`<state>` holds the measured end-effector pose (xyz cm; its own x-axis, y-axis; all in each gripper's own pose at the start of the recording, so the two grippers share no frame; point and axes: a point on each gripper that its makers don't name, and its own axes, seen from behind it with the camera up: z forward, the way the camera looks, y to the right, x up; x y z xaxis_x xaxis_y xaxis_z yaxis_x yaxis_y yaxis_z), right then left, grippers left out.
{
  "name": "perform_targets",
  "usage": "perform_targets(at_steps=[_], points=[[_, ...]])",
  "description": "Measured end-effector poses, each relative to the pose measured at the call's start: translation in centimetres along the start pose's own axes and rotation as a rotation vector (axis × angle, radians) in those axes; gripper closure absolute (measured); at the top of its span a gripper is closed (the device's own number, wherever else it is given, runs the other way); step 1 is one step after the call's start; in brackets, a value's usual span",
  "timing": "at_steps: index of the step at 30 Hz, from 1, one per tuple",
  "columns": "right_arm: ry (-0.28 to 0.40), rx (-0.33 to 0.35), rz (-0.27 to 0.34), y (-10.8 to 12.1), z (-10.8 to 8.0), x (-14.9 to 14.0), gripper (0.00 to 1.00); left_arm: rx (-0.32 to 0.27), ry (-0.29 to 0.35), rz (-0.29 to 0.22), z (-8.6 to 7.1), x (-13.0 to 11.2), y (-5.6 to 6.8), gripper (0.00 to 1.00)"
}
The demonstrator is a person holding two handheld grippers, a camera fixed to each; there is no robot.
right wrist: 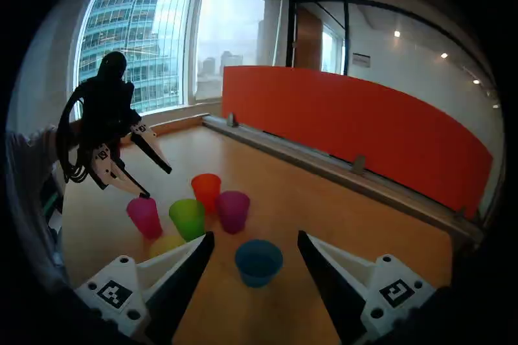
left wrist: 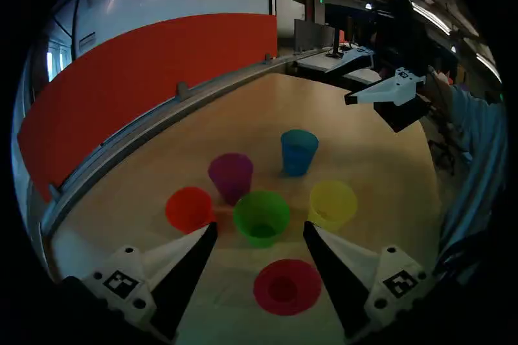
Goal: Pour water
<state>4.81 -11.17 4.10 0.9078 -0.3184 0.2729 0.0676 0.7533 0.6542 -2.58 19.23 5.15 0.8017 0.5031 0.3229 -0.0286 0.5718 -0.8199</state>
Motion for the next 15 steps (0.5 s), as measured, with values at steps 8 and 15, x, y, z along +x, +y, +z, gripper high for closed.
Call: perform_targets(at_steps=[8, 15], points=[[-0.01, 0.004, -0.001, 0.1, 0.5, -0.5, 0.0, -0.023, -0.045, -0.007, 1.7, -0.8, 0.0, 0.01], [-0.027, -0.001, -0.003, 0.4, 0.9, -1.3, 0.0, -0.03, -0.083, -0.004, 3.2, -2.0, -0.1, 0.01]])
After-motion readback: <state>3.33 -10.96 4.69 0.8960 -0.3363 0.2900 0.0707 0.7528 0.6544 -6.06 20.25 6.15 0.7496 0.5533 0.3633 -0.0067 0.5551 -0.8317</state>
